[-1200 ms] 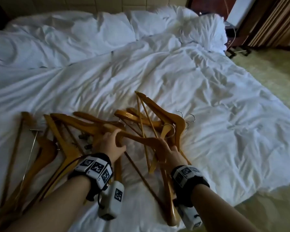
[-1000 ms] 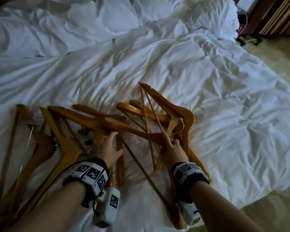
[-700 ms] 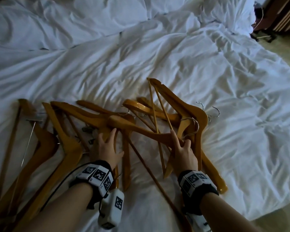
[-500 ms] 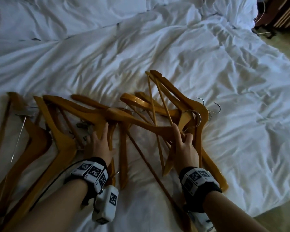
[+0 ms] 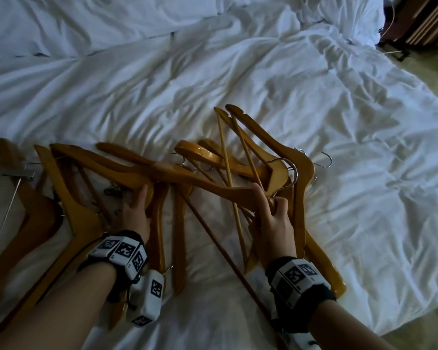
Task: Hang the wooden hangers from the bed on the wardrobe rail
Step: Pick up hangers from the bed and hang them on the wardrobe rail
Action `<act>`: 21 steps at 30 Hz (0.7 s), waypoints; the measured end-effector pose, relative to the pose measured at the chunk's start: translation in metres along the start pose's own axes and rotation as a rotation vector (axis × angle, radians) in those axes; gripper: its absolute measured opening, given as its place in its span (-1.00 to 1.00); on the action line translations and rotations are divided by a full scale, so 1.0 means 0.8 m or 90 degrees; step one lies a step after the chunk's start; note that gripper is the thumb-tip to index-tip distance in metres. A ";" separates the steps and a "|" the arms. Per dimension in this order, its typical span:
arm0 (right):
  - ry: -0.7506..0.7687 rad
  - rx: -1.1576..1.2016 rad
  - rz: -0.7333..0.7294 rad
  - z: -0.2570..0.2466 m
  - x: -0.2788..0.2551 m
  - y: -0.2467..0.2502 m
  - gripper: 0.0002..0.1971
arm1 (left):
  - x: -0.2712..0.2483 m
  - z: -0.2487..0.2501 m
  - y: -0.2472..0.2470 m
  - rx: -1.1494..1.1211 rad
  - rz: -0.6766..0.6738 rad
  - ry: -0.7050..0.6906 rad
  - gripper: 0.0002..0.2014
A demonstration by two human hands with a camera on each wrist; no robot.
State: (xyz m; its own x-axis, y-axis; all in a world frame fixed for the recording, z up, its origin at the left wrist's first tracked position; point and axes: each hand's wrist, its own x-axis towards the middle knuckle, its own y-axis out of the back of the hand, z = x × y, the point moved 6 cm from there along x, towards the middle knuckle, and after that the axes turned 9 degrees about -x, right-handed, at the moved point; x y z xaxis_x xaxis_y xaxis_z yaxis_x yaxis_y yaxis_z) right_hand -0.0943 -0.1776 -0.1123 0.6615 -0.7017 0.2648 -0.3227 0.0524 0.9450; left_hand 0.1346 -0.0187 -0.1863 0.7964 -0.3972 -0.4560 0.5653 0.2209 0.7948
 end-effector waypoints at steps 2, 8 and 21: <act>0.008 0.019 -0.006 -0.004 -0.005 0.000 0.00 | 0.002 -0.006 0.000 0.008 0.007 -0.012 -0.23; -0.003 0.085 -0.032 -0.033 -0.015 0.016 -0.06 | -0.021 -0.008 0.002 -0.026 0.010 -0.014 -0.17; 0.055 0.197 0.147 -0.126 0.061 0.192 -0.16 | -0.086 0.034 0.156 -0.213 -0.005 0.044 -0.16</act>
State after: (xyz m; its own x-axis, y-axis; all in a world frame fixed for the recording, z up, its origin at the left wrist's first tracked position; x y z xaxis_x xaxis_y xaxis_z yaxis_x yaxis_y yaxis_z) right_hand -0.0433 -0.1320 0.0656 0.5977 -0.6337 0.4910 -0.6495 -0.0239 0.7600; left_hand 0.1440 0.0117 -0.0449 0.7979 -0.3411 -0.4970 0.6016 0.5026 0.6209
